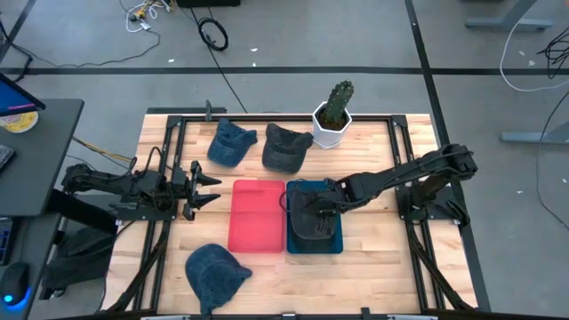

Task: Pick & Place hat
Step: Put the right black cap into the blue bin, then put the black cap into the blue bin

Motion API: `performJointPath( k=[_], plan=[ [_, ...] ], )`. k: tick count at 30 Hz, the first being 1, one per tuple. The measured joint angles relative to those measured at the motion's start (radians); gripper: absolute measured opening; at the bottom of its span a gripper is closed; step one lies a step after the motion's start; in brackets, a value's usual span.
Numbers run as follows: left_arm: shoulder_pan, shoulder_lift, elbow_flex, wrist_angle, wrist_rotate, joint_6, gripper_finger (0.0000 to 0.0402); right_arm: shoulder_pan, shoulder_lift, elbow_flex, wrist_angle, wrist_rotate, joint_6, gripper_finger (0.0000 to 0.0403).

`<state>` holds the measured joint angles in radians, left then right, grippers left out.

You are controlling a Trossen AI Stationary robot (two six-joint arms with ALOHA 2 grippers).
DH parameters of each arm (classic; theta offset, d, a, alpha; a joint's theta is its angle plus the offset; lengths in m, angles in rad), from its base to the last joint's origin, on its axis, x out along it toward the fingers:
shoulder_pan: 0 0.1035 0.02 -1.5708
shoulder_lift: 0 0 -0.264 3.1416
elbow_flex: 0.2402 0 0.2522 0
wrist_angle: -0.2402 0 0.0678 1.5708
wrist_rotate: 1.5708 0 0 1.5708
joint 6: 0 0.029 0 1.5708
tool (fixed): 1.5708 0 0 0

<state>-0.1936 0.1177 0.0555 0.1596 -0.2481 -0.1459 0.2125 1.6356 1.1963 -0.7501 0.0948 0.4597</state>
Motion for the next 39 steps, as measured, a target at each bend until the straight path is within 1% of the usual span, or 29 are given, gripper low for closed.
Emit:
performJointPath(
  k=[4,8,12,18,22,27,31,35,39],
  plan=[
    [0.0,0.0,0.0,0.0,0.0,0.0,0.022,-0.004,0.0,-0.073,0.064,-0.003,0.003,0.0002],
    [0.0,0.0,0.0,0.0,0.0,0.0,0.022,-0.01,-0.002,-0.115,0.128,-0.031,0.022,0.0017],
    [0.0,0.0,0.0,0.0,0.0,0.0,0.022,-0.009,-0.002,-0.124,0.139,-0.052,0.025,0.0028],
    [0.0,0.0,0.0,0.0,0.0,0.0,0.022,-0.01,-0.002,-0.125,0.138,-0.082,-0.059,0.0048],
    [0.0,0.0,0.0,0.0,0.0,0.0,0.022,-0.014,-0.002,-0.125,0.137,-0.116,-0.096,0.0083],
    [0.0,0.0,0.0,0.0,0.0,0.0,0.022,-0.033,-0.001,-0.122,0.128,-0.18,-0.102,0.0149],
    [0.0,0.0,0.0,0.0,0.0,0.0,0.022,-0.053,0.0,-0.078,0.07,-0.205,-0.103,0.0194],
    [0.0,0.0,0.0,0.0,0.0,0.0,0.022,-0.07,0.0,-0.031,0.045,-0.204,-0.137,0.0217],
    [0.0,0.0,0.0,0.0,0.0,0.0,0.022,-0.093,0.0,0.021,0.043,-0.198,-0.173,0.0223]
  ],
)
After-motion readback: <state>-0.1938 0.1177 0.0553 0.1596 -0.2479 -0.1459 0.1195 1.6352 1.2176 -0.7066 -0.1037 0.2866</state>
